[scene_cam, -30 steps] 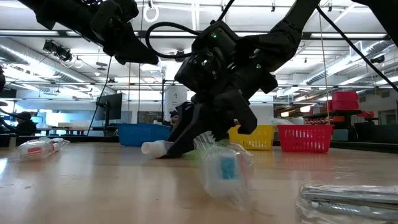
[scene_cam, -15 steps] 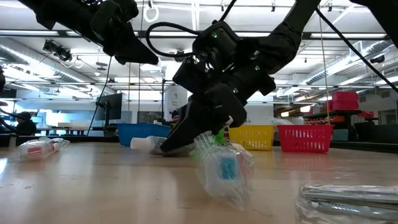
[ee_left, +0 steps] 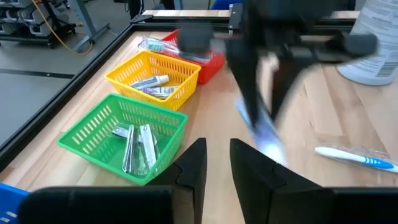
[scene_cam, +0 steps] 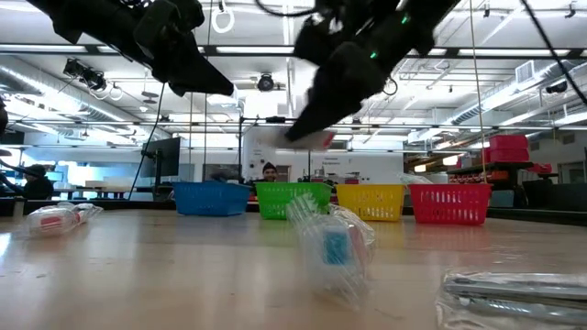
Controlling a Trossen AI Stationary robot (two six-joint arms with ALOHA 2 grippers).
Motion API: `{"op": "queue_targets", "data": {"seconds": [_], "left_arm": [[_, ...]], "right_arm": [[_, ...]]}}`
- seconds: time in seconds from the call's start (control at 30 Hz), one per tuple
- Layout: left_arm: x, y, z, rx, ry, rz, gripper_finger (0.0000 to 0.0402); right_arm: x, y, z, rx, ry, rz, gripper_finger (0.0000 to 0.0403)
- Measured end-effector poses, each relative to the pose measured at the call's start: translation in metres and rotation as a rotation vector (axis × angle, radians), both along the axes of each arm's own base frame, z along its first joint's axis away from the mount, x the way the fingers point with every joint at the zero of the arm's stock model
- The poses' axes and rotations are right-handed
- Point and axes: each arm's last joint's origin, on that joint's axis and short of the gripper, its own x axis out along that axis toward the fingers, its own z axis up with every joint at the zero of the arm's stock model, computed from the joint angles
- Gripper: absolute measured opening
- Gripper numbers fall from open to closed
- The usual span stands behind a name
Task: Pick & Place Travel size toiletries
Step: Put the right white toothpaste into the yellow bin
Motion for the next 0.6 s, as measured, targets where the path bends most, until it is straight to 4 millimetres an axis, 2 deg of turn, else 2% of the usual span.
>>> {"op": "queue_targets", "data": {"seconds": [0.17, 0.3, 0.37, 0.47, 0.6], "left_arm": [[0.000, 0.000, 0.000, -0.008, -0.001, 0.003, 0.0079], [0.000, 0.000, 0.000, -0.008, -0.003, 0.003, 0.0079], [0.000, 0.000, 0.000, -0.008, -0.004, 0.003, 0.0079], [0.000, 0.000, 0.000, -0.008, -0.004, 0.003, 0.0079], [0.000, 0.000, 0.000, -0.008, -0.004, 0.003, 0.0079]], "right_arm": [[-0.042, -0.014, 0.041, -0.161, 0.101, -0.307, 0.0075], [-0.067, -0.033, 0.055, -0.222, 0.133, -0.611, 0.0075], [-0.074, -0.044, 0.055, -0.207, 0.154, -0.748, 0.0075], [-0.080, -0.059, 0.048, -0.168, 0.189, -0.843, 0.0075], [-0.087, -0.074, 0.024, -0.112, 0.213, -0.876, 0.0075]]}}
